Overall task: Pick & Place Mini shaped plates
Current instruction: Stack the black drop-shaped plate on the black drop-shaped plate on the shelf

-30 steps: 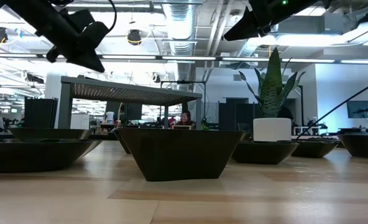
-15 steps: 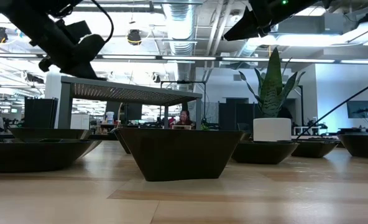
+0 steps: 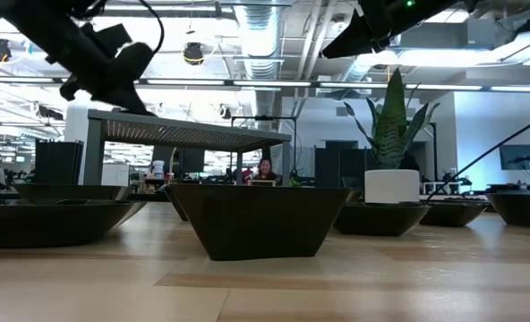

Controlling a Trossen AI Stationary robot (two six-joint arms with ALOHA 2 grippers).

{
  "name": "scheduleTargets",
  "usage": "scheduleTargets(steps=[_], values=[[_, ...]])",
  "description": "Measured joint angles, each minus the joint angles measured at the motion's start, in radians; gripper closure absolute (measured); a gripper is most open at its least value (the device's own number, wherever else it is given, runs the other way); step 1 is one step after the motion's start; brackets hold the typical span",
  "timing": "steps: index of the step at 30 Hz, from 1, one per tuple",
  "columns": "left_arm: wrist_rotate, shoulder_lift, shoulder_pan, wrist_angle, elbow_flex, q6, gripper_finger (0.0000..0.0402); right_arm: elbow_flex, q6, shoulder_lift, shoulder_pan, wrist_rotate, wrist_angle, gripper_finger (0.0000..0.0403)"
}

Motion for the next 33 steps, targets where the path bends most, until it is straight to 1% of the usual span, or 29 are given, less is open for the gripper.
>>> scheduleTargets(steps=[3,7,9,11,15,19,21,23,25,28,30,33], values=[[-0.02,-0.005,-0.025,0.098,0.015,0.08,0.0397,0.0,0.0,0.0,0.0,0.0,0.001,0.0252],[-0.029,-0.003,-0.078,0.281,0.038,0.244,0.0397,0.0,0.0,0.0,0.0,0.0,0.012,0.0254],[-0.026,0.004,-0.115,0.374,0.039,0.32,0.0397,0.0,0.004,0.0,0.0,0.0,0.012,0.0254],[0.001,0.016,-0.15,0.431,0.04,0.361,0.0397,0.0,0.052,0.0,0.0,0.0,0.01,0.0253],[0.104,0.044,-0.21,0.448,0.04,0.358,0.0394,0.0,0.21,0.0,0.002,-0.001,-0.037,0.0253],[0.215,0.073,-0.25,0.46,0.04,0.357,0.0389,0.0,0.275,0.0,0.008,-0.005,-0.11,0.0257],[0.248,0.085,-0.263,0.463,0.04,0.361,0.0387,0.0,0.342,0.0,0.013,-0.021,-0.148,0.026],[0.254,0.092,-0.271,0.465,0.04,0.384,0.0384,0.0,0.399,0.0,0.028,-0.045,-0.189,0.0264],[0.254,0.095,-0.272,0.468,0.04,0.436,0.0379,0.0,0.412,0.0,0.067,-0.089,-0.228,0.0267],[0.254,0.095,-0.265,0.468,0.04,0.523,0.0366,0.0,0.424,0.0,0.16,-0.209,-0.248,0.0274],[0.253,0.095,-0.256,0.468,0.04,0.565,0.0355,0.0,0.459,0.0,0.243,-0.295,-0.248,0.0279],[0.254,0.095,-0.238,0.469,0.04,0.609,0.0336,0.001,0.475,0.021,0.398,-0.37,-0.248,0.0285]])
